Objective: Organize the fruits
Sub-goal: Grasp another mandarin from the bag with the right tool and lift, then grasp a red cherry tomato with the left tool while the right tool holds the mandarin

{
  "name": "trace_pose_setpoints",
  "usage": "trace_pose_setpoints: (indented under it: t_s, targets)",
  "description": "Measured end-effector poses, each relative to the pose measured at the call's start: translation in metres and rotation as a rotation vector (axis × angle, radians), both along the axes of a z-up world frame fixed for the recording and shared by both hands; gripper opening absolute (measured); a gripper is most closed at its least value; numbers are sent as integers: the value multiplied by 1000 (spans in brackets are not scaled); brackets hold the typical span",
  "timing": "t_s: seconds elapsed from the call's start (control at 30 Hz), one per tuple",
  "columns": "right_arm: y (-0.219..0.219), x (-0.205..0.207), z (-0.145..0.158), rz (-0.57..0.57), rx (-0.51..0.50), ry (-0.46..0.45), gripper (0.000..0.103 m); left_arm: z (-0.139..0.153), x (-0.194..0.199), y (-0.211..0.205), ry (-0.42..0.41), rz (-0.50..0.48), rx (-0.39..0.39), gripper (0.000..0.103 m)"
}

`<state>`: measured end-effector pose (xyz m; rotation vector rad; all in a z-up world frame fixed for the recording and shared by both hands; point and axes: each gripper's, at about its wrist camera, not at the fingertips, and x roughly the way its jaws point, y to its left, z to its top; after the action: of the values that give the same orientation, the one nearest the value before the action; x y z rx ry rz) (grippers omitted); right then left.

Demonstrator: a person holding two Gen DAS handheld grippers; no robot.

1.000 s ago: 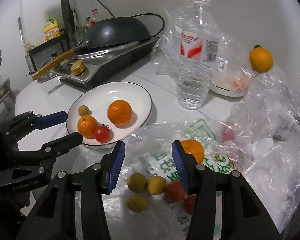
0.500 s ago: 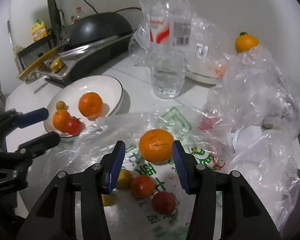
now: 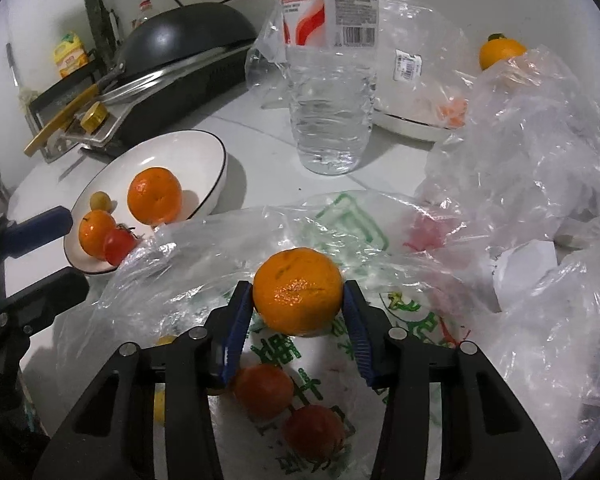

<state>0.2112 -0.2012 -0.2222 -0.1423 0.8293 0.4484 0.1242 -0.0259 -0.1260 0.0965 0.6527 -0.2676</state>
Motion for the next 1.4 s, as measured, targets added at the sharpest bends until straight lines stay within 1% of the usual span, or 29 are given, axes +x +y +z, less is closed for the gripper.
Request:
trace_pose_setpoints:
  t_s: [0.07, 0.23, 0.37, 0.5, 0.6, 0.77, 0.93, 1.03, 1.13, 1.23, 1.33, 1.4]
  targets:
    - [1, -2, 3, 22, 12, -13, 48, 1, 0, -2, -3, -3, 3, 55]
    - [-7, -12, 17, 15, 35, -59, 48, 6, -3, -9, -14, -35, -20, 55]
    - [-21, -20, 27, -2, 47, -90, 48, 7, -5, -22, -26, -62, -6, 55]
    - [-35, -29, 33, -19, 53, -111, 48, 3, -5, -37, -27, -88, 12, 55]
    - [-48, -35, 36, -33, 76, -121, 48, -1, -4, -47, -19, -104, 29, 55]
    - [-67, -43, 39, -47, 116, -133, 48, -5, -3, -67, -7, -142, 55, 55]
    - [-85, -50, 41, -72, 138, -148, 48, -11, -2, -92, 11, -203, 75, 55]
    - [-95, -54, 42, -83, 153, -153, 48, -16, -2, -105, 22, -223, 103, 55]
    - [-102, -56, 40, -89, 163, -151, 48, -20, -1, -116, 30, -245, 112, 55]
    - [-109, -57, 38, -100, 175, -151, 48, -24, -5, -127, 33, -292, 117, 55]
    - [-114, -60, 37, -100, 179, -151, 48, -33, -5, -139, 60, -326, 148, 51]
    - [-114, -61, 37, -96, 177, -152, 48, -37, -4, -143, 73, -342, 149, 50]
